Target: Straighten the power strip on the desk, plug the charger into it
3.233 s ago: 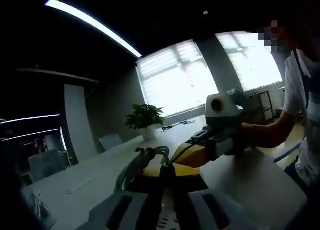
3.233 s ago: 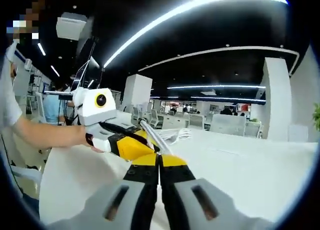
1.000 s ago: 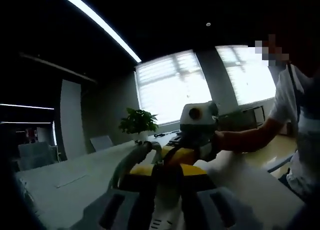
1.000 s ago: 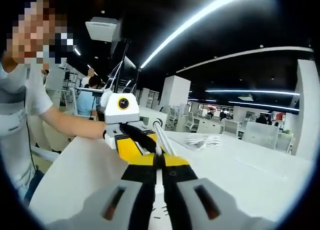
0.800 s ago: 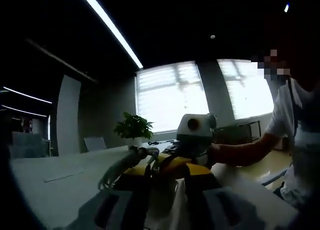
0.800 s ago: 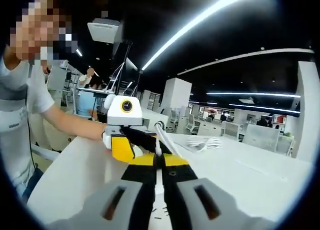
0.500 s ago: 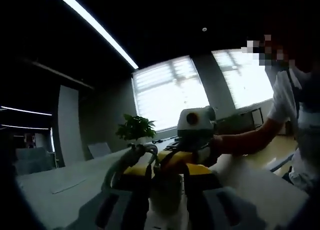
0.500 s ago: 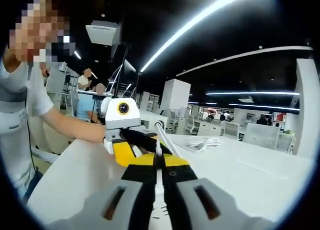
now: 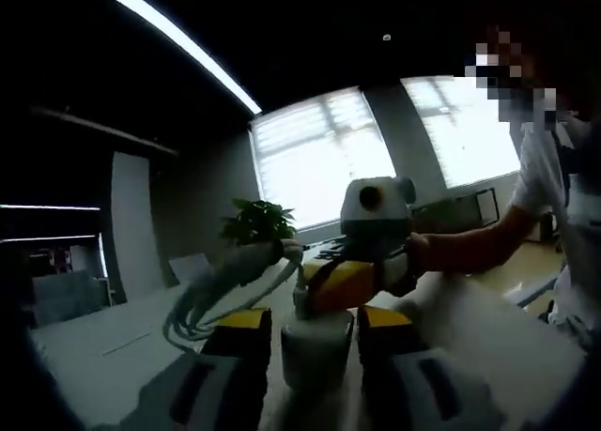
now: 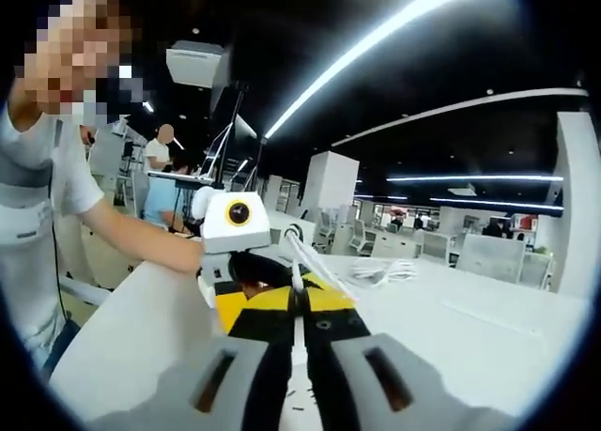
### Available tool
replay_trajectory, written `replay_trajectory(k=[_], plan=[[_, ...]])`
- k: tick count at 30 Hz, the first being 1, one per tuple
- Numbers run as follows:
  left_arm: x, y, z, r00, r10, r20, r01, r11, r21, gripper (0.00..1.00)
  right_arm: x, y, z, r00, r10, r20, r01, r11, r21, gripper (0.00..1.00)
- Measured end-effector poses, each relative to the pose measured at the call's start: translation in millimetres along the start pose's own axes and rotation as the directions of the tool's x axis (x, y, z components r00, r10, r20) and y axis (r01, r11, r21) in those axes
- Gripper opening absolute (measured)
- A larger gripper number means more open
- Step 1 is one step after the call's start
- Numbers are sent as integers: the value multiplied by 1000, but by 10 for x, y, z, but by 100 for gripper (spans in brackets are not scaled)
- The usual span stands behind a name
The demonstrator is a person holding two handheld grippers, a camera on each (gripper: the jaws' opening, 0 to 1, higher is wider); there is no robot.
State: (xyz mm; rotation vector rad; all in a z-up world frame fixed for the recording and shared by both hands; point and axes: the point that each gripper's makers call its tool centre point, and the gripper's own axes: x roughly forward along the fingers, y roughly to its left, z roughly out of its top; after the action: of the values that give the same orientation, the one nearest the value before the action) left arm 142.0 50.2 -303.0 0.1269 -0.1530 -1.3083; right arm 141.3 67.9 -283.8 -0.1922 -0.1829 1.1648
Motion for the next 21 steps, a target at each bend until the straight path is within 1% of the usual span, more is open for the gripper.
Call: replay_trajectory(k=[1,2,3,5,10,12,17,20,21], plan=[[-2,-54,5,1000,-21,4,21,998,-54,38,-4,-11,3,1000,-2,-1,2,1000,1,4],[-5,4,19,1000,-4,3,4,999,-32,38,-7,-11,1,1000,0,-1,0,1000,2,4],[-10,-10,6,1000,-6,-1,6,999,-41,37,-6,-18,4,1000,0,-1,0,1000,3,4],[-31,5,9,1000,-4,1,4,1000,-28,35,-2,-19,8,1000,-1,-3,1,1000,3,4],[-75,49,16,1000,1,-2,-1,999,-42,33,21,-42,12,1000,-21,-15,22,999,28,4],[-106,87,28,1000,9,-1,-9,998,-62,33,45,-81,12,998,-48,-27,49,997,65,4],[-145,70,37,1000,7,-11,-7,998,-61,31,45,-63,19,999,-33,-17,34,998,55,3],[-188,46,52,1000,-7,-15,6,997,-73,31,38,-29,28,1000,-13,0,13,1000,12,3],[-218,29,83,1000,-15,-7,14,995,-101,30,36,-10,37,1000,3,6,-3,1000,-20,3]])
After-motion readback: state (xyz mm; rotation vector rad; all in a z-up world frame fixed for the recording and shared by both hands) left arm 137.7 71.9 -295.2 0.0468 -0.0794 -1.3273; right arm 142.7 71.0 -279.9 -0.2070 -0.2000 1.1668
